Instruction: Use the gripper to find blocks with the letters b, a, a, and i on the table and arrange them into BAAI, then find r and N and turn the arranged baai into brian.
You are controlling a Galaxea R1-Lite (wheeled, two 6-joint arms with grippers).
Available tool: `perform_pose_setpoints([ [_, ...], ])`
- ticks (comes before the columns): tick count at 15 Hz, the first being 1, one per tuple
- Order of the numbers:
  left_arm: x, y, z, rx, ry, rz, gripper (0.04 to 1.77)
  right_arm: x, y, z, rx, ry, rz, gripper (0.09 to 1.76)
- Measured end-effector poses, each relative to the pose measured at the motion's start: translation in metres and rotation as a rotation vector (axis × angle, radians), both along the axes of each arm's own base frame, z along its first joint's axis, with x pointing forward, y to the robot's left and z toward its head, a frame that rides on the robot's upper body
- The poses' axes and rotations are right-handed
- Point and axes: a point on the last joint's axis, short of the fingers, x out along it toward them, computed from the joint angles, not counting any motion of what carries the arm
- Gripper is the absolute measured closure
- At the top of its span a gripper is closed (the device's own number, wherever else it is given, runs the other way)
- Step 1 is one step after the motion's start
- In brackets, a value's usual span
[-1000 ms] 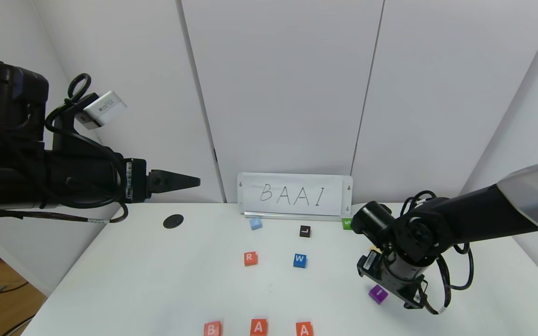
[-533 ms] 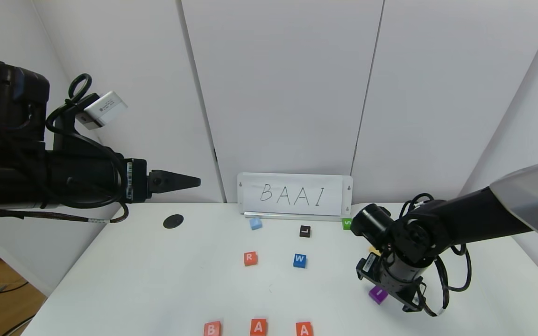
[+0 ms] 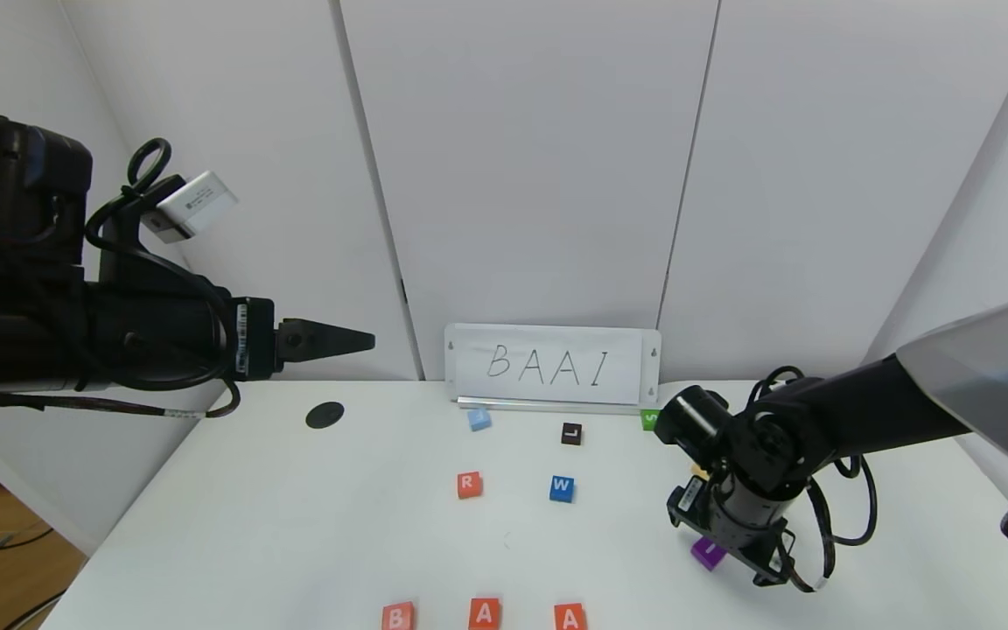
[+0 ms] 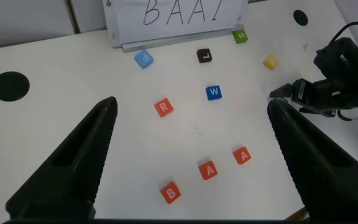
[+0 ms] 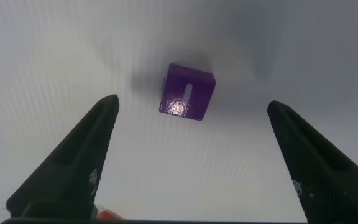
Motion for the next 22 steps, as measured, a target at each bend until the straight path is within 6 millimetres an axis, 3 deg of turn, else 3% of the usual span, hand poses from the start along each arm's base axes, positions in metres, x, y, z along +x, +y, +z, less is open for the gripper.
perform_pose_setpoints([
  [11, 0.0000, 0.0007, 0.0000, 0.001, 0.000, 0.002, 0.09, 0.0008, 0.0001, -0.0069, -0.015, 0.020, -0.003, 0.14],
  [13, -0.0002, 0.0006, 0.0001, 0.001, 0.000, 0.002, 0.09, 0.0009, 0.0001, -0.0072, -0.015, 0.021, -0.002, 0.52],
  [19, -0.0004, 0.0006, 0.0004, 0.001, -0.002, 0.001, 0.09, 0.0008, 0.0005, -0.0088, -0.019, 0.025, 0.000, 1.32],
  [22, -0.0004, 0.0006, 0.0004, 0.002, -0.002, 0.001, 0.09, 0.0008, 0.0004, -0.0093, -0.021, 0.026, 0.000, 1.32],
])
